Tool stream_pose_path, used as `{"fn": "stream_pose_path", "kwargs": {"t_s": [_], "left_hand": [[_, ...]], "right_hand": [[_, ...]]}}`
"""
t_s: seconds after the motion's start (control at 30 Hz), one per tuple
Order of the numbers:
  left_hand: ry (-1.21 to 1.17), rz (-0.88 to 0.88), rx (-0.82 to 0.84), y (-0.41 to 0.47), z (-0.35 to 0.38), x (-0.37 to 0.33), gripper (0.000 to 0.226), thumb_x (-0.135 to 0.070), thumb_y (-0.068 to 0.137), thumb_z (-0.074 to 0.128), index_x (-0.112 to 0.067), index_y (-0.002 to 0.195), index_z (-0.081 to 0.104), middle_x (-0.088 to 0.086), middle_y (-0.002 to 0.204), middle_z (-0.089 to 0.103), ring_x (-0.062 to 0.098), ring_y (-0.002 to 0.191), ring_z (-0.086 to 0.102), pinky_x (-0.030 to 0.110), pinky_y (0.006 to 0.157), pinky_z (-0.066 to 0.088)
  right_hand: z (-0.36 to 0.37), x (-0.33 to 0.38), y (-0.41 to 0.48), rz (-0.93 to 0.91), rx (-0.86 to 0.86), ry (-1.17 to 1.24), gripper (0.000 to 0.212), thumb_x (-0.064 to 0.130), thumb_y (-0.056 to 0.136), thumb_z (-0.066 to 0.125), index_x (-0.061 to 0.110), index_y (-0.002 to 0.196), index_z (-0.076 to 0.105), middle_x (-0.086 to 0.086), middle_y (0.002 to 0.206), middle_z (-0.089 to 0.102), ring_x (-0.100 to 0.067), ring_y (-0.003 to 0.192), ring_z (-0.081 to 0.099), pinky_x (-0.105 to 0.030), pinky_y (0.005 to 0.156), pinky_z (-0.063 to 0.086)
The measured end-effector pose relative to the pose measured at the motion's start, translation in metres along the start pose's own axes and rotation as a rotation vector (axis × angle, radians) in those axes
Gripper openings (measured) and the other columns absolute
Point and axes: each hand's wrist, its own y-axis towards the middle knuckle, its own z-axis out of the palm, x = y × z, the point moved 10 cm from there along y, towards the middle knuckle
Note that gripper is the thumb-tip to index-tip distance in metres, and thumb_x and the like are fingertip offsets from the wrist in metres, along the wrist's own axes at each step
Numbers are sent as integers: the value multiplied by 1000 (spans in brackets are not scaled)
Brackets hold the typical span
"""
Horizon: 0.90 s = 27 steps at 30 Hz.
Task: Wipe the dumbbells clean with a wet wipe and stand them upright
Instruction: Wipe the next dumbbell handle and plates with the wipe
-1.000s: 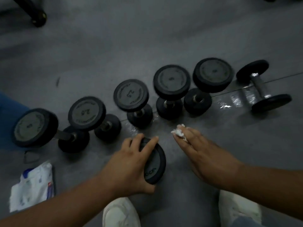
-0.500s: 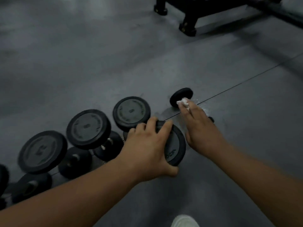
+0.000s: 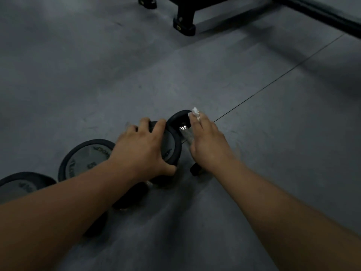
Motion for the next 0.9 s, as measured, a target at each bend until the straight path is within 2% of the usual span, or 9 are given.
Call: {"fn": "stream_pose_path", "kwargs": {"t_s": [0.13, 0.2, 0.27, 0.33, 0.4, 0.5, 0.57, 0.7, 0.9], "left_hand": [[-71, -47, 8, 12, 13, 14, 115, -77, 62, 63, -32, 150, 6, 9, 156, 19, 34, 136, 34, 45, 108, 38], [-38, 26, -90, 8, 3, 2, 105, -67, 66, 67, -27, 150, 18, 10, 156, 21, 33, 139, 29, 44, 111, 31], [-84, 233, -264, -16, -8, -35, 78, -46, 68, 71, -19, 136, 46, 9, 143, 41, 29, 127, 41, 38, 104, 34], [-255, 367, -209, -48, 11, -76, 47, -37, 74, 63, -21, 118, 55, 0, 120, 51, 23, 105, 52, 35, 85, 45], [-428, 196, 28, -50, 56, -85, 40, -35, 86, 53, -25, 124, 45, -3, 122, 46, 20, 110, 54, 35, 84, 48], [-731, -126, 217, -17, 118, -74, 72, -29, 89, 61, -21, 149, 24, 6, 144, 36, 26, 128, 48, 33, 99, 42], [-886, -150, 209, 9, 134, -80, 73, -23, 87, 64, -21, 150, 28, 10, 140, 46, 29, 125, 52, 35, 101, 45], [-1000, -192, 134, 14, 147, -81, 46, -14, 87, 61, -19, 132, 53, 8, 127, 61, 26, 116, 57, 31, 96, 47], [-986, -171, 2, -21, 158, -58, 40, -14, 89, 63, -24, 127, 61, 5, 113, 63, 23, 104, 59, 29, 89, 46]], "right_hand": [[27, 0, 13, 22, 112, -53, 76, 22, 88, 54, 17, 153, 16, -6, 158, 16, -29, 136, 31, -44, 105, 38], [37, -6, 25, 69, 171, -74, 70, 25, 88, 56, 17, 150, 23, -8, 154, 24, -30, 131, 38, -44, 99, 40], [51, -15, 39, 141, 269, -69, 51, 28, 92, 53, 15, 139, 38, -12, 141, 39, -32, 118, 50, -39, 88, 42], [59, -29, 50, 226, 310, -51, 35, 32, 97, 49, 11, 125, 50, -13, 128, 51, -32, 109, 56, -36, 80, 42], [62, -39, 62, 299, 315, -15, 37, 38, 96, 51, 9, 119, 55, -13, 122, 57, -31, 107, 57, -35, 79, 44], [84, -45, 69, 419, 472, 31, 45, 36, 94, 56, 9, 130, 55, -14, 127, 59, -31, 114, 57, -34, 88, 47], [97, -46, 67, 486, 539, 88, 48, 32, 93, 56, 9, 136, 52, -15, 129, 58, -30, 116, 57, -33, 89, 48], [104, -54, 62, 561, 490, 230, 42, 27, 88, 66, 1, 120, 62, -16, 115, 66, -32, 105, 64, -38, 91, 53], [112, -63, 21, 685, 365, 434, 30, 28, 76, 73, 6, 95, 67, -16, 91, 70, -32, 85, 70, -39, 73, 56]]}}
